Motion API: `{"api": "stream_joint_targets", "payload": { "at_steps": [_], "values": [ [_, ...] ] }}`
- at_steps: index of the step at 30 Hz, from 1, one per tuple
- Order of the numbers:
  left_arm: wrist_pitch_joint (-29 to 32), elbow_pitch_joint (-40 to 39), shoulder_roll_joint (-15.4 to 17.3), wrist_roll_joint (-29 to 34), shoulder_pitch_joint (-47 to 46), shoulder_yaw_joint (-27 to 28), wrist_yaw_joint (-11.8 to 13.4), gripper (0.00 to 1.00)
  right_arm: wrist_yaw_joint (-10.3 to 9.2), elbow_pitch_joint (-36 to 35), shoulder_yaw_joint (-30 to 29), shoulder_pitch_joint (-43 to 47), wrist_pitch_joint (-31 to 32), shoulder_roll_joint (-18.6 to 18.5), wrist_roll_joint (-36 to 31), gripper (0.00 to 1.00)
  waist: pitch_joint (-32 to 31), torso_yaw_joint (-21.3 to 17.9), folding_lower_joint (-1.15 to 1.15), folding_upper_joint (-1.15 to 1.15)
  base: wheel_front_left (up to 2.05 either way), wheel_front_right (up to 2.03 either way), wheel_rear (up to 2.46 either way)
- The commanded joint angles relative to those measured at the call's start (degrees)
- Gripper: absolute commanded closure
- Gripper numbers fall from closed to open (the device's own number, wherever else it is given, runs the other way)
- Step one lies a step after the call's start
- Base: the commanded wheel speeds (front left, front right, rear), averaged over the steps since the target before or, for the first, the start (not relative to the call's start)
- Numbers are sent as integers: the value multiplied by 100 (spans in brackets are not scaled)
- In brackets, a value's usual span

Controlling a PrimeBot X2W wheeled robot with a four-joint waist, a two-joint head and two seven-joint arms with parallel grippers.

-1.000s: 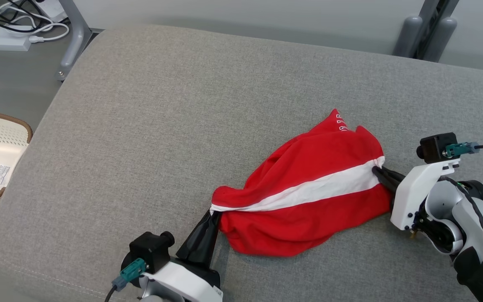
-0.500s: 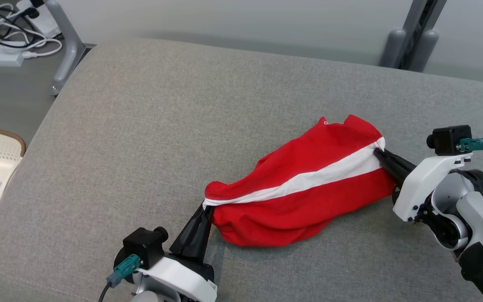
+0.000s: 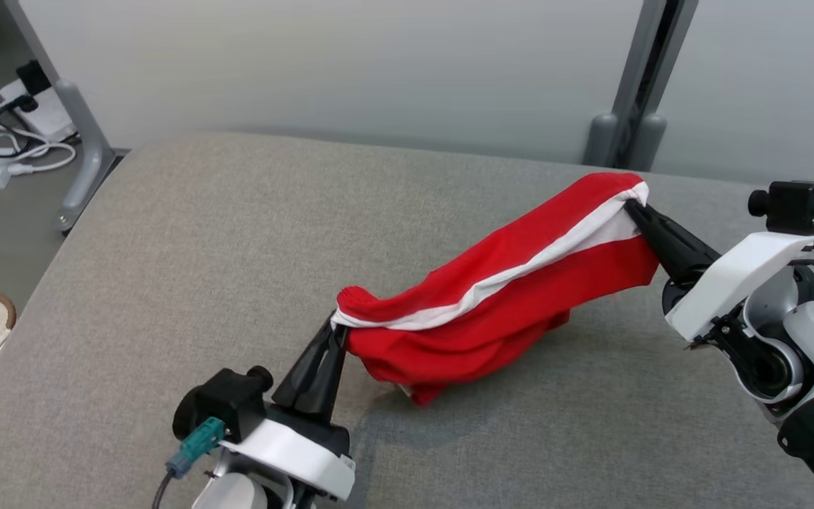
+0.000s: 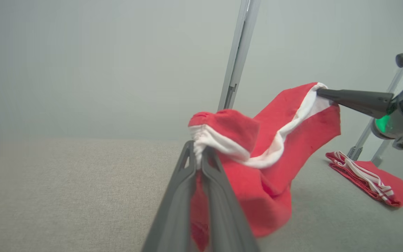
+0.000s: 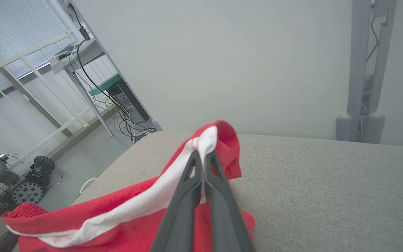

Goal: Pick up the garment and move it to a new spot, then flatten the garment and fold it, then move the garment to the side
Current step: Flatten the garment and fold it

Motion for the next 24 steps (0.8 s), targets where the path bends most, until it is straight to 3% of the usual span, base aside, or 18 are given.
{"api": "stream_joint_targets", "payload": {
  "at_steps": [1, 14, 24],
  "values": [
    [-20, -55, 48, 23, -107, 63, -35, 100, 1, -45, -16, -25, -79, -62, -3, 100, -134, -82, 0, 0, 0, 0, 0],
    [-20, -548, 151, 155, -680, 451, -32, 100, 1, -115, -401, -319, -575, 176, -572, 100, -636, -520, 0, 0, 0, 0, 0],
    [-19, -735, 187, 134, -811, 703, 159, 100, 1, -64, -1190, -347, -352, 500, -822, 100, -721, -911, 0, 0, 0, 0, 0]
  ]
}}
